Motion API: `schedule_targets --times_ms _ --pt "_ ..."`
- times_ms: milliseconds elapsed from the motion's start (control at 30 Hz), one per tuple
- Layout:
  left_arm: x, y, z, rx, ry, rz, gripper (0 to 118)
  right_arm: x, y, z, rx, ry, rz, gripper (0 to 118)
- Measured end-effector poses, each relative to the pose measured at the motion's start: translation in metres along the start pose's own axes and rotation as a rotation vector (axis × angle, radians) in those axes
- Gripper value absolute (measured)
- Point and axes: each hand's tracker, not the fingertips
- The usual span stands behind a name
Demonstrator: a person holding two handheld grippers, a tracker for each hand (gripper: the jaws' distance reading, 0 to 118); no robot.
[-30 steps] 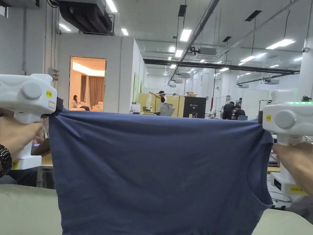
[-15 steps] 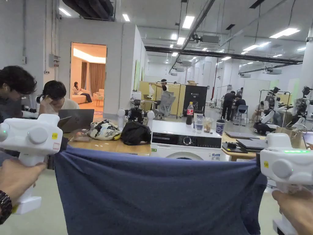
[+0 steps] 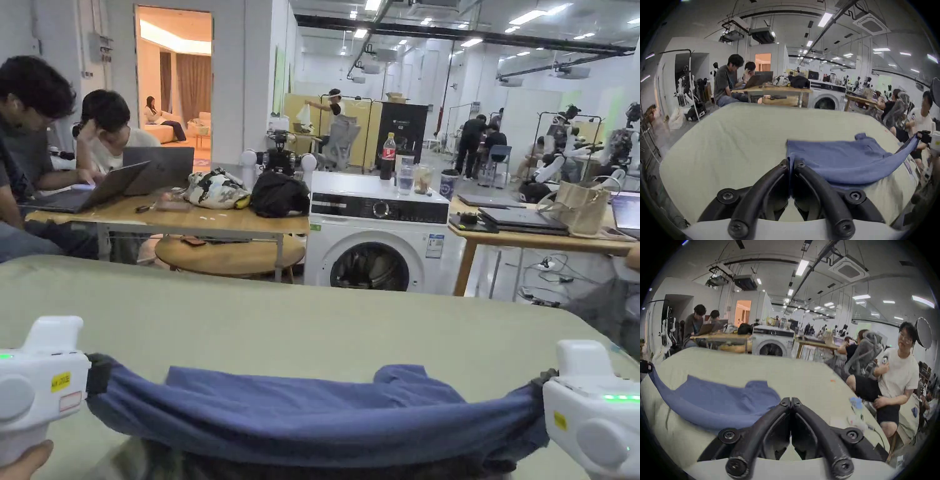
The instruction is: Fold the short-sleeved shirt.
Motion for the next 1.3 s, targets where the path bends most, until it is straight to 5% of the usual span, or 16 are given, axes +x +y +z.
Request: schedule_targets --times_ms 533,767,800,900,967,1200,1233,1300 --pt "-0.009 -0.134 -0.031 -0.424 0.017 -0.091 0 -0.007 -0.158 -0.013 -0.437 0.046 0.174 0" --pt "-0.003 -0.136 -0.037 -0.454 0.022 -0.133 0 -0.009 -0.164 -0.017 -0.434 0.026 0.185 0" --pt "-0.003 -0.133 -0.036 -0.459 0.025 -0.132 4 -0.010 -0.160 -0.016 -0.438 0.021 0.186 4" --pt "-0.001 -0.118 -0.024 -0.419 0.060 -0.083 32 -0.012 -0.140 -0.003 -0.391 -0.018 0.139 47" --pt "0.003 -0.105 -0.013 -0.310 0.018 -0.041 41 -0.015 -0.121 0.009 -0.303 -0.003 0.077 52" --pt "0.040 -0.087 0.001 -0.029 0.019 -0.105 42 -0.046 -0.091 0.017 -0.082 0.029 -0.037 50" --pt "0.045 -0.087 0.005 0.011 0.016 -0.097 42 -0.058 -0.085 0.030 -0.043 0.046 -0.051 41" --pt "0.047 -0.089 0.004 0.079 0.002 -0.065 38 -0.069 -0.084 0.037 0.003 0.052 -0.050 0"
